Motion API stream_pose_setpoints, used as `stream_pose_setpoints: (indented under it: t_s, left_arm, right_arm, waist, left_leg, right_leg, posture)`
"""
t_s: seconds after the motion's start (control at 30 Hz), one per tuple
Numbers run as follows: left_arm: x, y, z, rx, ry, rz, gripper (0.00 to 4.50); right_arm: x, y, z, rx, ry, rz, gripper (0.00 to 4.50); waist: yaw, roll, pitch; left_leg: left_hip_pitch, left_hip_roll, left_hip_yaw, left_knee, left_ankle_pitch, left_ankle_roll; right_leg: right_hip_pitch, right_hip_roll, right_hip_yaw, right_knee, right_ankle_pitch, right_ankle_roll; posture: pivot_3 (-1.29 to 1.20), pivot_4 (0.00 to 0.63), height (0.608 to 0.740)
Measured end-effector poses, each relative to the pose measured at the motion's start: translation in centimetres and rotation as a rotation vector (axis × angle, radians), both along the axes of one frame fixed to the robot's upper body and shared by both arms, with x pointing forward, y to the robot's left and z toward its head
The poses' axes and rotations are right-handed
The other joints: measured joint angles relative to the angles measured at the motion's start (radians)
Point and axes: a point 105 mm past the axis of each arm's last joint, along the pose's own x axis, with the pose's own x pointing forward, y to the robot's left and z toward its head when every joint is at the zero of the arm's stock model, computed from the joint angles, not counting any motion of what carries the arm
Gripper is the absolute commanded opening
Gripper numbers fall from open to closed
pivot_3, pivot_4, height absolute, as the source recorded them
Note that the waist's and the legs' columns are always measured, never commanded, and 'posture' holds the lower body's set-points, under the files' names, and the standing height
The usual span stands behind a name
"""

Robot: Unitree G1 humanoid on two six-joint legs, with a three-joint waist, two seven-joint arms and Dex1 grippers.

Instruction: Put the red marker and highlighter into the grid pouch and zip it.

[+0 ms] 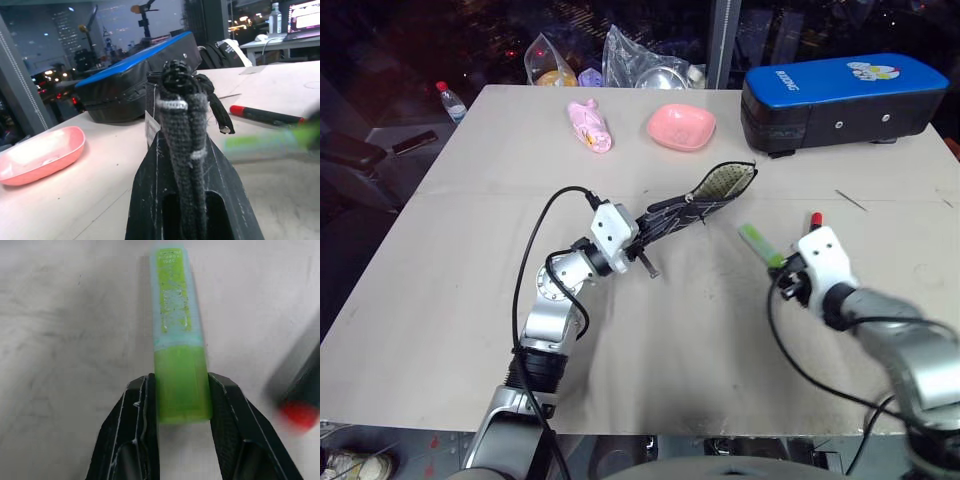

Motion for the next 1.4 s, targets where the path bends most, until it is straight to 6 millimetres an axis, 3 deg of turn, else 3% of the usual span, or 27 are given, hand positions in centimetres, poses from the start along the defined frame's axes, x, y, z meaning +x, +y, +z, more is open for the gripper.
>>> stream_pose_setpoints:
  t_s: [0.07, 0.2, 0.3, 0.37, 0.43, 0.73, 1.03, 1.23, 1.4]
  left_arm:
    - [-0.1, 0.1, 0.0, 0.016, -0.001, -0.01, 0.0]
    - [-0.2, -0.4, 0.1, 0.032, -0.008, -0.036, 0.0]
    - [-0.4, -1.2, 0.1, 0.06, -0.018, -0.074, 0.0]
    - [-0.4, -1.5, 0.3, 0.072, -0.032, -0.085, 0.0]
    - [-0.5, -1.7, 0.4, 0.084, -0.039, -0.097, 0.0]
    - [-0.8, -2.4, 0.4, 0.099, -0.053, -0.131, 0.0]
    - [-1.6, -4.0, 0.7, 0.14, -0.098, -0.224, 0.0]
    - [-1.8, -4.7, 0.6, 0.121, -0.09, -0.251, 0.0]
    - [-1.9, -4.8, 0.3, 0.097, -0.072, -0.247, 0.0]
  right_arm:
    - [-0.9, -1.1, 2.6, -0.177, -0.014, 0.177, 0.75]
    - [-1.5, -2.1, 4.7, -0.307, -0.03, 0.305, 0.75]
    - [-0.6, -3.3, 7.1, -0.437, -0.085, 0.375, 0.75]
    - [0.0, -3.1, 9.3, -0.486, -0.179, 0.414, 0.75]
    - [0.3, -2.5, 9.9, -0.51, -0.218, 0.452, 0.75]
    - [2.3, -2.9, 9.1, -0.661, -0.214, 0.544, 0.75]
    - [3.2, 0.0, 7.4, -0.843, -0.257, 0.802, 0.75]
    - [3.8, 2.1, 5.8, -0.782, -0.329, 0.924, 0.75]
    - [3.9, 2.5, 4.9, -0.72, -0.307, 0.952, 3.05]
  waist:
    - [0.004, 0.001, 0.001]
    - [0.004, 0.0, 0.001]
    - [0.0, 0.0, 0.001]
    - [-0.003, 0.0, 0.002]
    - [-0.001, 0.0, 0.002]
    - [0.005, 0.0, 0.002]
    - [0.004, 0.001, 0.002]
    - [0.004, 0.001, 0.002]
    - [0.008, 0.001, 0.002]
  left_leg:
    - [0.0, -0.001, -0.001, -0.002, 0.0, 0.0]
    - [0.0, 0.0, -0.002, -0.002, 0.0, 0.0]
    - [0.001, 0.0, 0.001, -0.001, 0.0, 0.0]
    - [0.002, 0.001, 0.001, -0.001, 0.0, 0.0]
    - [0.002, 0.001, 0.0, -0.001, 0.0, 0.0]
    - [0.001, 0.001, 0.002, 0.0, 0.0, 0.0]
    - [0.001, 0.001, 0.003, 0.001, 0.0, -0.001]
    - [0.002, 0.001, 0.003, 0.002, 0.0, -0.001]
    - [0.001, 0.001, 0.003, 0.002, 0.0, -0.001]
  right_leg:
    - [0.0, 0.0, -0.001, -0.002, 0.0, 0.0]
    - [0.001, 0.001, -0.001, -0.002, 0.0, 0.0]
    - [0.001, 0.0, 0.001, -0.001, 0.0, 0.0]
    - [0.001, 0.0, 0.001, -0.001, 0.0, 0.0]
    - [0.001, 0.0, 0.001, -0.001, 0.0, 0.0]
    - [0.001, -0.004, 0.001, -0.001, 0.0, 0.0]
    - [0.0, -0.001, 0.001, -0.001, 0.0, 0.0]
    - [0.001, -0.001, 0.001, 0.001, 0.0, 0.0]
    - [0.001, -0.001, 0.0, 0.0, 0.0, 0.0]
  posture:
    - [0.0, 0.15, 0.74]
    - [0.0, 0.15, 0.74]
    - [0.0, 0.15, 0.74]
    - [0.0, 0.15, 0.74]
    - [0.0, 0.15, 0.74]
    - [0.0, 0.15, 0.74]
    - [0.0, 0.15, 0.74]
    - [0.0, 0.15, 0.74]
    - [0.0, 0.15, 0.74]
